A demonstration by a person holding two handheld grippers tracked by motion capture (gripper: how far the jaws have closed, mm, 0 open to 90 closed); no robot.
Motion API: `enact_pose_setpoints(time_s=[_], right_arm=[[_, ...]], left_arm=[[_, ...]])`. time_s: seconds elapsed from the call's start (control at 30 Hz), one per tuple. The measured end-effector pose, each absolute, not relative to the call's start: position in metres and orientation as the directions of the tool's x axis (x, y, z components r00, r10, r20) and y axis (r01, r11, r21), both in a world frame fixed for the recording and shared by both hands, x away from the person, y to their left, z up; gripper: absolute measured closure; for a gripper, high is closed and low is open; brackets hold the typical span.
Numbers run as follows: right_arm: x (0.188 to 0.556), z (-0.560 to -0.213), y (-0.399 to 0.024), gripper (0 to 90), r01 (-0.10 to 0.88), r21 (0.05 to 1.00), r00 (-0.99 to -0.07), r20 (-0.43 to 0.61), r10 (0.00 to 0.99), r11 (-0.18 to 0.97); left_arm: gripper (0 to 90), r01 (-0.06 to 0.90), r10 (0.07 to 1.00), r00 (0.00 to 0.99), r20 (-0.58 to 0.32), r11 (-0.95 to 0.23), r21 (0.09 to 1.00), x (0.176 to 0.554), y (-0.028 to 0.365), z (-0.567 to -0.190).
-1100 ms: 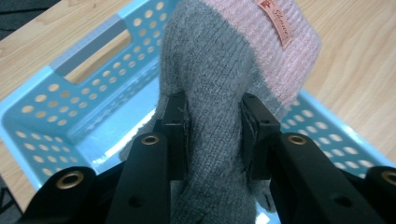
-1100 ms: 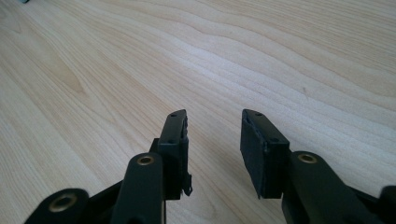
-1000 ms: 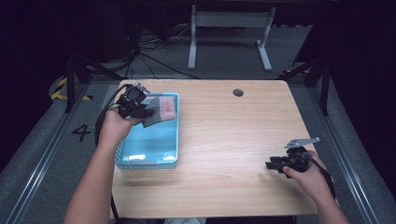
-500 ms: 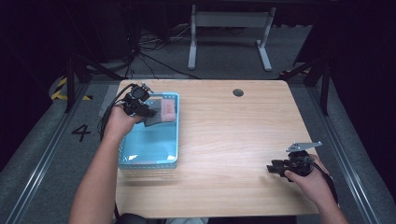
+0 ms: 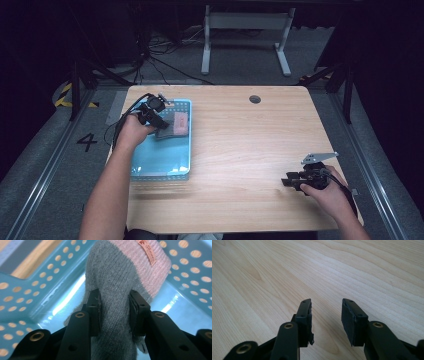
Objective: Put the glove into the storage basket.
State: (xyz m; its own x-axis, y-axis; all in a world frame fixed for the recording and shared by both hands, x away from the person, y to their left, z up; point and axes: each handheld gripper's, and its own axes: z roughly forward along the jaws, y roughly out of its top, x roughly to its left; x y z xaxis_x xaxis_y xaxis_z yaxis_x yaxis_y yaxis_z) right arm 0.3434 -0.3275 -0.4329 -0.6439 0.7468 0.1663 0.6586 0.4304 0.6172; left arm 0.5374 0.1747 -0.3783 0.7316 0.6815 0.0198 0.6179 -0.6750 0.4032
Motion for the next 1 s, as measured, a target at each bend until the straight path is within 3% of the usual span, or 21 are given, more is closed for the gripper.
enact_pose_setpoints(time_s=[1.0], right_arm=[[0.339, -0.43, -0.328, 61.1, 0.64, 0.633, -0.652, 0.145, 0.744, 0.437]], left_arm=[[60.8, 0.627, 0.674, 0.737, 0.052, -0.711, 0.319, 0.55, 0.164, -0.409]])
